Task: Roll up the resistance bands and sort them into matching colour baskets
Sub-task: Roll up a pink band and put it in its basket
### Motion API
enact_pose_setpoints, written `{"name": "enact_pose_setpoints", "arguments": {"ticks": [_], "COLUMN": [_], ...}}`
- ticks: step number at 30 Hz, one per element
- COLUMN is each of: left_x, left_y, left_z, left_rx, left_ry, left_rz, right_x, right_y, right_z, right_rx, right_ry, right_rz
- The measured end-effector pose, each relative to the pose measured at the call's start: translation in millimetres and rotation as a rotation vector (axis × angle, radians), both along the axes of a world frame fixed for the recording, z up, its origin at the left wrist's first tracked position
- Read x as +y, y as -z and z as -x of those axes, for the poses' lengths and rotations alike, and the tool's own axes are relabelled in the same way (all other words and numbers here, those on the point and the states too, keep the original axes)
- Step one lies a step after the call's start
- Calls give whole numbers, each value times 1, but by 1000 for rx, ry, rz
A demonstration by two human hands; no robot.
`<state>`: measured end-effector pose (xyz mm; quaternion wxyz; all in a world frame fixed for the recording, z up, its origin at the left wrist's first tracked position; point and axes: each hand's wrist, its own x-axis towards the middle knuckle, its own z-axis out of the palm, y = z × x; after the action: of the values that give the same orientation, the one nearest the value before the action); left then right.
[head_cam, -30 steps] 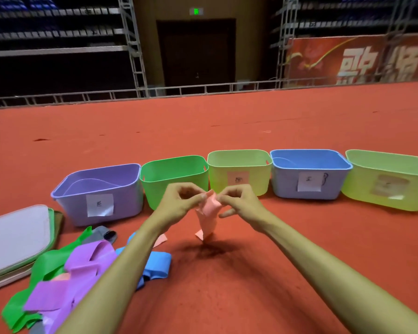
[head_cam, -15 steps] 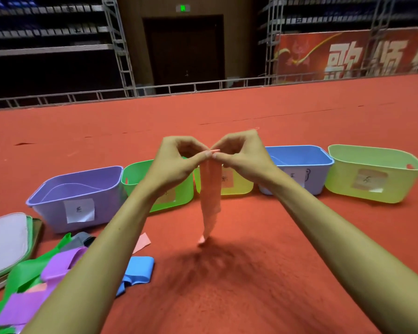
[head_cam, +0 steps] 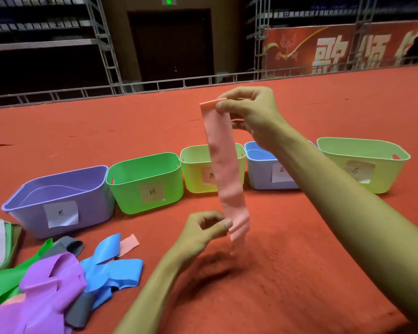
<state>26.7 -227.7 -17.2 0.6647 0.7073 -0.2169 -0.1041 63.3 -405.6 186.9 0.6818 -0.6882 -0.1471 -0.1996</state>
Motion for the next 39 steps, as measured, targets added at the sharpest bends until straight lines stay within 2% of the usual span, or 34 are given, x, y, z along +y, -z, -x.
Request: {"name": "enact_pose_setpoints", "arguments": {"ticks": [3, 6, 12, 18, 24, 31, 35, 39], "left_x": [-4, -11, -17, 0, 10, 19, 24, 21], "left_y": [21, 30, 43, 58, 52, 45, 39, 30], "left_z": [19, 33, 63, 91, 117, 138, 115, 104], "left_rx": [102, 126, 318, 530, 589, 692, 682, 623], "left_ry": [38, 94, -7, -143, -224, -268, -289, -220], "left_rz": [57, 96, 69, -32, -194, -349, -316, -285], "right_x": [-9, -14, -19, -26, -31, -38, -29, -30], "right_y": [16, 43, 95, 172, 247, 272, 279, 292], "right_z": [-12, -26, -50, -73, -82, -104, -103, -100], "right_rx": [90, 194, 316, 463, 561, 548, 518, 389], "right_ry": [26, 56, 145, 201, 177, 336, 218, 145], "right_rz": [-67, -144, -289, -142, -69, -70, 140, 264]}}
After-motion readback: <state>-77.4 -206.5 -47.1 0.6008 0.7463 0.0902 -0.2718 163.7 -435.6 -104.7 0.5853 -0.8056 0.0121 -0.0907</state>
